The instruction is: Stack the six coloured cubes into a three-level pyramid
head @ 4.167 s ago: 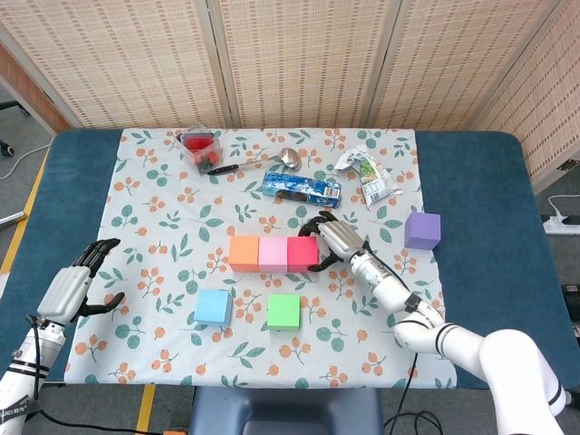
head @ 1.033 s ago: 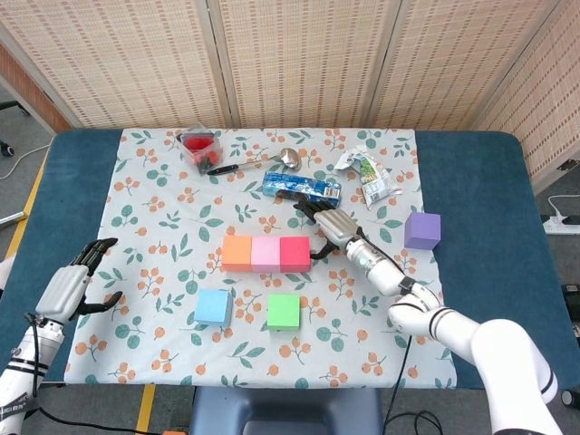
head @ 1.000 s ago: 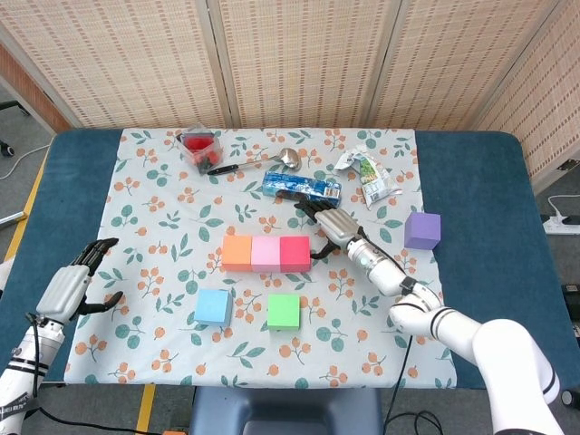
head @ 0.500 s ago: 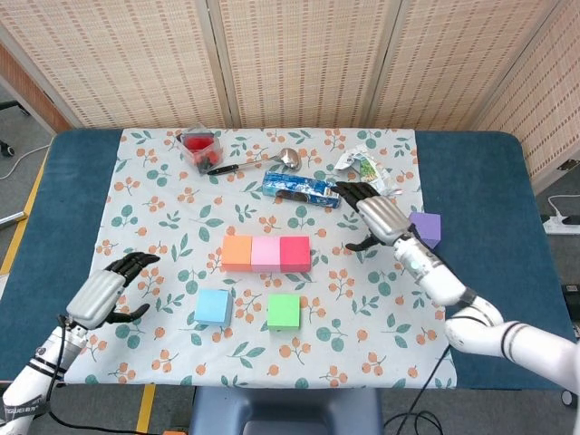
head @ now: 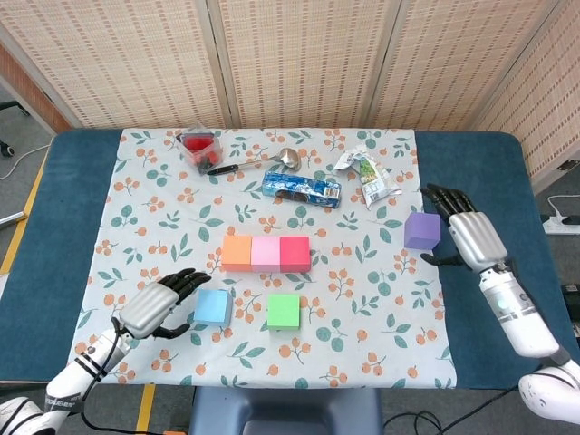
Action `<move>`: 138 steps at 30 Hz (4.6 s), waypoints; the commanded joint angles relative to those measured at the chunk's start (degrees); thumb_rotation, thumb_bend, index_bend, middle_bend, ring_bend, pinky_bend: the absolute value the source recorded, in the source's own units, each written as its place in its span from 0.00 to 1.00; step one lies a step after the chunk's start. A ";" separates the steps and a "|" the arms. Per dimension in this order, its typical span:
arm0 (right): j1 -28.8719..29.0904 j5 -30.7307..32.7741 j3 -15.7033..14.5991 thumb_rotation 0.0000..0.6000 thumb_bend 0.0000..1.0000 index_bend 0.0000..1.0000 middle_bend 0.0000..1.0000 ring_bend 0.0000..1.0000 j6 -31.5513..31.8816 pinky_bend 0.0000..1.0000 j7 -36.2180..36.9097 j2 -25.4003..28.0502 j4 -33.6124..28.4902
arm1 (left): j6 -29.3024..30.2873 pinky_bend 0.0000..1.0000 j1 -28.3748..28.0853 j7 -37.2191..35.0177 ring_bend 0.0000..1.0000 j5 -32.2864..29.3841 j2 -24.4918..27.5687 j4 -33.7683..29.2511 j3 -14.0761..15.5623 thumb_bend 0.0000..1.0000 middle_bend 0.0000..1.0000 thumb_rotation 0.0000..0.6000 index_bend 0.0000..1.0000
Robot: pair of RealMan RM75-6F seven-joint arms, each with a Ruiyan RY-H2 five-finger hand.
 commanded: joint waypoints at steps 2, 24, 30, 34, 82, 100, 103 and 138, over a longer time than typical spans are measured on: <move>-1.64 -1.50 -0.74 1.00 0.04 0.00 0.01 0.00 1.26 0.00 1.45 0.49 0.02 | -2.91 0.20 -1.63 5.60 0.05 -3.71 -3.68 0.00 -0.74 0.32 0.07 1.00 0.08; -3.21 -3.66 -0.81 1.00 0.04 0.00 0.01 0.00 -0.66 0.00 5.19 -1.09 3.74 | -4.33 0.58 -3.30 10.32 0.36 -12.82 -10.91 3.75 -2.03 0.31 0.36 1.00 0.33; -4.07 -4.17 -0.62 1.00 0.04 0.00 0.01 0.00 0.46 0.00 5.21 -0.62 3.05 | -1.11 0.67 -2.85 6.77 0.45 -10.85 -6.55 0.88 -3.35 0.32 0.44 1.00 0.37; -4.56 -4.13 -0.18 1.00 0.04 0.00 0.01 0.00 1.12 0.00 5.01 0.44 1.86 | -0.97 0.67 -4.93 3.10 0.45 -10.05 -1.45 -1.37 -6.88 0.32 0.43 1.00 0.36; -8.48 -0.75 1.27 1.00 0.04 0.00 0.01 0.00 2.00 0.00 -0.29 2.87 -3.80 | -21.60 0.56 -29.52 7.82 0.38 -27.74 -8.24 13.93 -12.57 0.32 0.39 1.00 0.31; -8.33 0.20 1.87 1.00 0.04 0.00 0.01 0.00 0.75 0.00 -0.79 2.62 -3.32 | -23.19 0.55 -30.90 4.90 0.36 -26.10 -9.55 17.07 -11.45 0.32 0.38 1.00 0.30; -8.30 0.17 1.91 1.00 0.04 0.00 0.01 0.00 0.61 0.00 -0.86 2.59 -3.31 | -23.26 0.54 -30.96 4.51 0.36 -25.93 -9.61 17.35 -11.32 0.32 0.38 1.00 0.30; -8.92 -0.47 2.01 1.00 0.04 0.00 0.01 0.00 0.56 0.00 0.42 2.85 -3.00 | -21.54 0.46 -31.50 7.10 0.18 -25.49 -8.99 16.49 -9.80 0.31 0.18 1.00 0.18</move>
